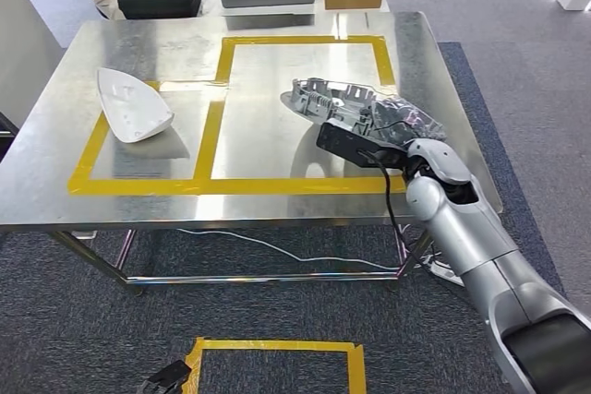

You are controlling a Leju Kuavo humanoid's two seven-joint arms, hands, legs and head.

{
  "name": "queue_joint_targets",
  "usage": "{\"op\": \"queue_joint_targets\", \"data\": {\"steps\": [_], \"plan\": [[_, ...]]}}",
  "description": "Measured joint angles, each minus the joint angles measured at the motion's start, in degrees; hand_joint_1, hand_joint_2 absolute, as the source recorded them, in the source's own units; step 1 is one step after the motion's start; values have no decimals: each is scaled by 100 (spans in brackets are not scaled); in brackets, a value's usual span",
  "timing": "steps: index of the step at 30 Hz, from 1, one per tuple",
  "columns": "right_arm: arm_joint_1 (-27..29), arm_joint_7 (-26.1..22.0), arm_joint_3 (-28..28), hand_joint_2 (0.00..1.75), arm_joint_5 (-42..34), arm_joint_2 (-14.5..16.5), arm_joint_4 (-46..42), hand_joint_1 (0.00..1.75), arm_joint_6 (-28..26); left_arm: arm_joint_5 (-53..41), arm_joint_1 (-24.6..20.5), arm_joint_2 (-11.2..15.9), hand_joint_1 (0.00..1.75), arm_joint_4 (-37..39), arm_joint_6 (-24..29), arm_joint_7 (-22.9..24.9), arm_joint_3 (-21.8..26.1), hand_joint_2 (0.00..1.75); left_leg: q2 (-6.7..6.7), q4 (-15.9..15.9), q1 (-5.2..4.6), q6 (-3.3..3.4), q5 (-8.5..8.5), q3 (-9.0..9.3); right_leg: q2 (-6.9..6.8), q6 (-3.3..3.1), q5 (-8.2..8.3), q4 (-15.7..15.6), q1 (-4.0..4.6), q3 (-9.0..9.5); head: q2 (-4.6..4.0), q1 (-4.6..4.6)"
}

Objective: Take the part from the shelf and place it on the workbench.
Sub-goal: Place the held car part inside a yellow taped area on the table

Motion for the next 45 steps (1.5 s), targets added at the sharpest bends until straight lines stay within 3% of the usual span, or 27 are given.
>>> {"op": "queue_joint_targets", "data": {"steps": [5,18,25,31,45], "plan": [[-109,131,-37,175,-449,62,2,175,250,4,2,0,0,0,-1,0,78,0,1,0,0,0,1,3,2,2,2,0,0,2,0,-1],[-149,159,-35,175,-585,126,8,175,225,-13,7,-1,0,0,16,-4,131,0,0,2,0,1,0,2,1,2,2,0,0,3,0,-1],[-148,181,-31,175,-615,125,8,175,168,128,39,-8,0,0,9,-181,258,0,0,2,0,1,0,3,1,2,2,0,0,2,0,-1],[-146,201,-31,175,-640,90,4,175,81,263,58,-28,0,-7,86,-664,387,0,1,4,0,1,0,3,1,2,2,0,0,1,0,-1],[-139,197,-26,175,-643,54,2,175,65,295,62,-55,0,-7,93,-702,519,0,1,6,0,1,0,3,2,3,3,0,0,1,0,-1]]}}
